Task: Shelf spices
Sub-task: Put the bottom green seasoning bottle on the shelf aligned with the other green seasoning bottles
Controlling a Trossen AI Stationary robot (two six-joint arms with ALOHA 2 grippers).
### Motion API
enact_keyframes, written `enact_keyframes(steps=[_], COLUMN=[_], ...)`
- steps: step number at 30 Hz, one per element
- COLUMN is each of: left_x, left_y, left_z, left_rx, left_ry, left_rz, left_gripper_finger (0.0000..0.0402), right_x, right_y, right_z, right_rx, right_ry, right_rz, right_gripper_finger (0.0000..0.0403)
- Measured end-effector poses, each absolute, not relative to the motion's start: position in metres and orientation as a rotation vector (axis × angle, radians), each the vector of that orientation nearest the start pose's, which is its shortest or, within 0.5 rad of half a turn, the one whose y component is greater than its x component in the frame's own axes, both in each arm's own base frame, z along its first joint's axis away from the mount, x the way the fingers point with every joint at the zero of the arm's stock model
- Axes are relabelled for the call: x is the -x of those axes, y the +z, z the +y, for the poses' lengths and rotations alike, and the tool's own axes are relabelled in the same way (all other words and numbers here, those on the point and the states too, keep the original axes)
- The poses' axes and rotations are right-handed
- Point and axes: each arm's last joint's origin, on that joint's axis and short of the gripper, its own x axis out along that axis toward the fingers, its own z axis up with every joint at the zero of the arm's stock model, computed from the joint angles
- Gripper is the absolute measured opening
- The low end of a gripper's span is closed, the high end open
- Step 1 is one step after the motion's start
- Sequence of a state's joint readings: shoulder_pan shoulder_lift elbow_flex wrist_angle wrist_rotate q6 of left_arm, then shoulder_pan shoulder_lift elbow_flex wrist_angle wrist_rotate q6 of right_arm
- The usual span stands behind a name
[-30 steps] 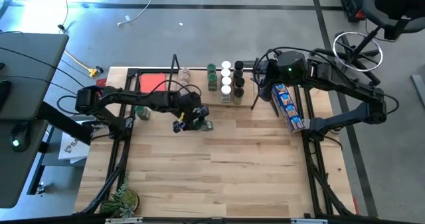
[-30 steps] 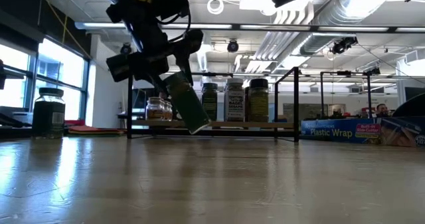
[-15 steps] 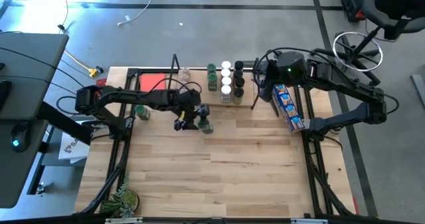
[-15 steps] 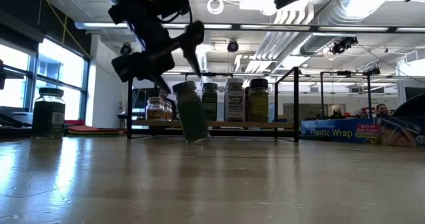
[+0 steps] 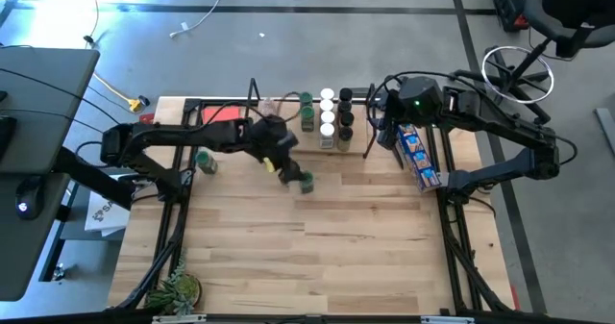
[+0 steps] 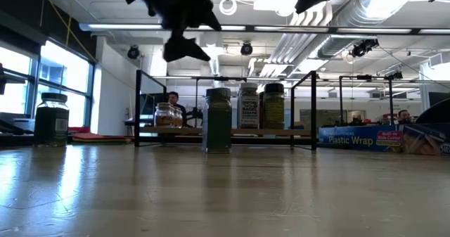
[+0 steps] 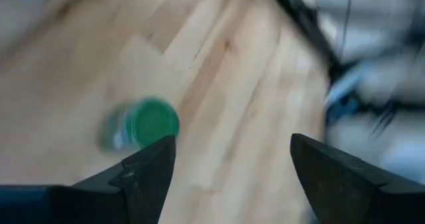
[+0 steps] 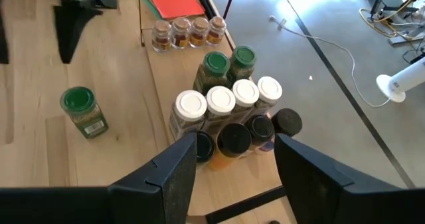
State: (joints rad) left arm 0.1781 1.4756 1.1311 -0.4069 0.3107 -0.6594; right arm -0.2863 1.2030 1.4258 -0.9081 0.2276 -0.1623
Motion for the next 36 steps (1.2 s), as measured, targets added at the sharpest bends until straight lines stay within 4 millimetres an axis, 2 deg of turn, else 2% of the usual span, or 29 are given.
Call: enact_keyframes(steps=[2, 5, 7, 10, 14, 18, 23, 29, 33, 36], left_x=[-0.319, -0.326, -0.329, -0.332, -0.34, -0.352, -0.359, -0.351, -0.345, -0.342], left_y=[0.273, 0.263, 0.25, 0.226, 0.197, 0.184, 0.19, 0.199, 0.215, 0.226], left_z=[0.045, 0.044, 0.045, 0.047, 0.048, 0.045, 0.026, -0.01, -0.023, -0.026], left_rx=[0.545, 0.234, 0.096, -0.008, -0.023, 0.044, 0.135, 0.167, 0.19, 0.232], left_ry=[0.021, -0.032, -0.05, -0.071, -0.104, -0.063, -0.042, -0.183, -0.137, -0.027], left_rz=[0.781, 0.872, 0.962, 1.101, 1.204, 1.174, 1.106, 1.147, 1.112, 1.063], left_gripper_finger=[0.0293, 0.0293, 0.0293, 0.0293, 0.0293, 0.0293, 0.0293, 0.0293, 0.0293, 0.0293], right_x=[-0.214, -0.212, -0.209, -0.203, -0.192, -0.182, -0.174, -0.171, -0.172, -0.172], right_y=[0.401, 0.4, 0.4, 0.401, 0.405, 0.411, 0.415, 0.417, 0.417, 0.417], right_z=[-0.07, -0.069, -0.068, -0.066, -0.063, -0.061, -0.058, -0.057, -0.058, -0.058], right_rx=[0.133, 0.134, 0.13, 0.098, 0.043, -0.002, -0.022, -0.02, -0.019, -0.018], right_ry=[-0.435, -0.431, -0.43, -0.441, -0.466, -0.49, -0.5, -0.503, -0.503, -0.503], right_rz=[0.737, 0.756, 0.773, 0.779, 0.757, 0.714, 0.68, 0.672, 0.67, 0.67], right_gripper_finger=[0.0197, 0.0197, 0.0197, 0.0197, 0.0197, 0.0197, 0.0197, 0.0197, 0.0197, 0.0197])
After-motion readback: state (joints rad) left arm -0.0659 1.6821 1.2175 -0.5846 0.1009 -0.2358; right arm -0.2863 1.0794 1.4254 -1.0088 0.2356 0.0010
